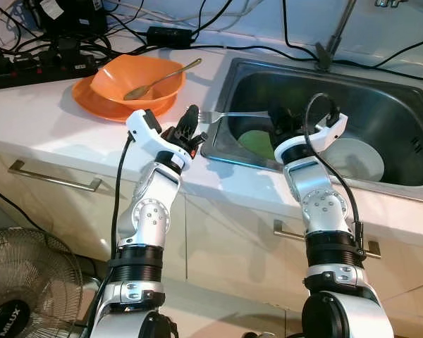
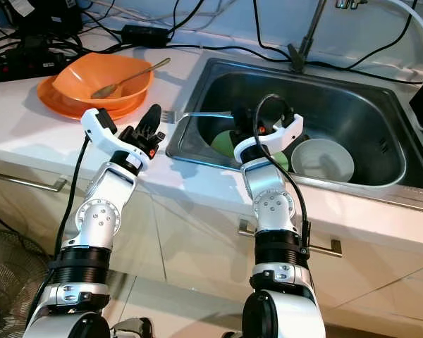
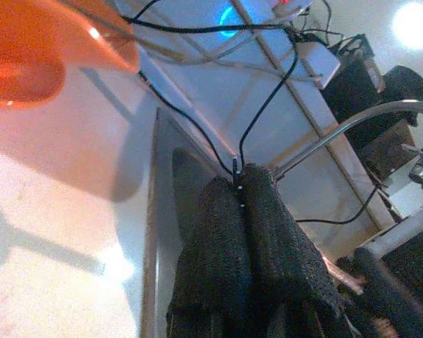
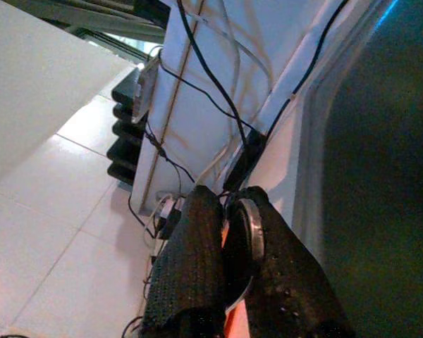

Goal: Kitchen organization

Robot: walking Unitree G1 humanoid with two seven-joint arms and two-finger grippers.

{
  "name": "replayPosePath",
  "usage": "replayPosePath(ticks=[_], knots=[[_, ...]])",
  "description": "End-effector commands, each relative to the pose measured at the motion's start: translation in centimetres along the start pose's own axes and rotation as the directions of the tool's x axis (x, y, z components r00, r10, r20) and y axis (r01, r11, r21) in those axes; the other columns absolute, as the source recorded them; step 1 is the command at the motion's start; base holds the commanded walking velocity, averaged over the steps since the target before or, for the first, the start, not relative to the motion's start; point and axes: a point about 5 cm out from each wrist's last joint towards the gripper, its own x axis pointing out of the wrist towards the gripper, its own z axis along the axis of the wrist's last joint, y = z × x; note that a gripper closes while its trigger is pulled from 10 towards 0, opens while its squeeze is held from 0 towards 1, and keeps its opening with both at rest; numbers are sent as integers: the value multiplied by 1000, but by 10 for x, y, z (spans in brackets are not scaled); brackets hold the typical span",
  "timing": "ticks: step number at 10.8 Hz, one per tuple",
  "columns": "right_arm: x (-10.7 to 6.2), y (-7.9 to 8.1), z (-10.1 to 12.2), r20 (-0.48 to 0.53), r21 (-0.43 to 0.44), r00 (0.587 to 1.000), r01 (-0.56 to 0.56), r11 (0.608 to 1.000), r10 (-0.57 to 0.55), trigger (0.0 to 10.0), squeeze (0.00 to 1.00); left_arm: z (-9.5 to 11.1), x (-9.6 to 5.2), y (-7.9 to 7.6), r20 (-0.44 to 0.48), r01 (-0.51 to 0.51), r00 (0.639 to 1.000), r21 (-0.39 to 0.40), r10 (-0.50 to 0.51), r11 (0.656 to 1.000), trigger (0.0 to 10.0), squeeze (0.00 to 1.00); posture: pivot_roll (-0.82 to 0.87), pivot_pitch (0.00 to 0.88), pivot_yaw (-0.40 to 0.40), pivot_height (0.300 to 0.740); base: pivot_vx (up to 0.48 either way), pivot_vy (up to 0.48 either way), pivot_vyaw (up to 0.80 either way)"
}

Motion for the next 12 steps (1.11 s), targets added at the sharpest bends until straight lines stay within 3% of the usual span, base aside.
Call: replayPosePath(ticks=[1, 3, 4, 8, 10, 12], knots=[[-6, -2, -23, -24, 77, 999, 23, 997, -21, 0, 0, -3, 3, -9, 8, 20, 1000, -30, -20, 999, 10000, 0, 83, 65, -43, 740, 0, 0, 0], [-6, -3, -23, -20, 91, 999, 28, 995, -26, 0, 0, -5, 3, -9, -2, 22, 1000, -23, -22, 1000, 10000, 0, 83, 67, -43, 740, 0, 0, 0], [-6, -4, -22, -16, 102, 999, 33, 994, -32, 0, 0, -7, 3, -10, -11, 36, 999, -23, -36, 999, 10000, 1000, 83, 67, -43, 740, 0, 0, 0], [-2, -9, -7, 69, 138, 994, 76, 988, -86, 0, 0, -11, 3, -12, -36, 50, 998, -11, -50, 999, 10000, 1000, 82, 64, -43, 740, 0, 0, 0], [3, -12, 19, 181, 163, 975, 99, 982, -129, 0, 0, -11, 3, -12, -39, 54, 998, -8, -54, 999, 10000, 1000, 85, 63, -44, 740, 0, 0, 0], [5, -15, 52, 322, 257, 932, 85, 963, -168, 0, 0, -11, 3, -12, -42, 56, 998, -3, -56, 998, 10000, 1000, 84, 61, -43, 740, 0, 0, 0]])
